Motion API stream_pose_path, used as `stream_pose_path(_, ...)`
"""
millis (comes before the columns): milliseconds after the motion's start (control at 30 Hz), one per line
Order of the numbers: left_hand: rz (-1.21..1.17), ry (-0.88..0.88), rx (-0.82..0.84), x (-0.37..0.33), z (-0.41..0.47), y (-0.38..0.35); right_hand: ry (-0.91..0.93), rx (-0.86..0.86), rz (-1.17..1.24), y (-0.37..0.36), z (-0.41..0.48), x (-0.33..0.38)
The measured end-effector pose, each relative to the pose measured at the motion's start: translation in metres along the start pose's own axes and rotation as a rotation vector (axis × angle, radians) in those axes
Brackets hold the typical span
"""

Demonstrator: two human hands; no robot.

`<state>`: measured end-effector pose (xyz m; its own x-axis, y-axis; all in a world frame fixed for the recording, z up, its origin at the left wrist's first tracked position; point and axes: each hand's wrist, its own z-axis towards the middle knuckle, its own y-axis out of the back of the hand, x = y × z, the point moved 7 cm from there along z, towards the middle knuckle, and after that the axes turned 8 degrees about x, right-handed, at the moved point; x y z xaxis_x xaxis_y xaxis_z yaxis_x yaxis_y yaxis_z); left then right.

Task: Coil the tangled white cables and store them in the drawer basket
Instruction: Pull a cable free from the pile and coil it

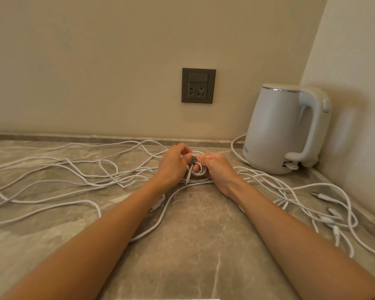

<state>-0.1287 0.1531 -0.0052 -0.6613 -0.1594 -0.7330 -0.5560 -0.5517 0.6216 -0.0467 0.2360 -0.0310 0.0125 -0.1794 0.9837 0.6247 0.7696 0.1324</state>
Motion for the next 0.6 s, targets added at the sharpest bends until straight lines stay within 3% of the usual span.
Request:
stream_pose_path(100,-0.005,0.028,0.061,0.002,-0.001,-0.002,-0.057,0.029,0.021,0.0,-0.001,-0.001)
stream_pose_path(300,0.053,0.029,0.088,0.0,0.002,-0.007,-0.145,-0.107,0.077,0.008,-0.002,-0.007)
stream_pose_path(500,0.203,0.084,0.14,-0.004,0.0,-0.012,-0.175,-0.079,0.041,0.005,-0.002,-0.009)
stream_pose_path(600,0.151,0.096,0.131,-0.003,0.0,-0.009,-0.178,-0.063,0.113,0.006,-0.001,-0.014)
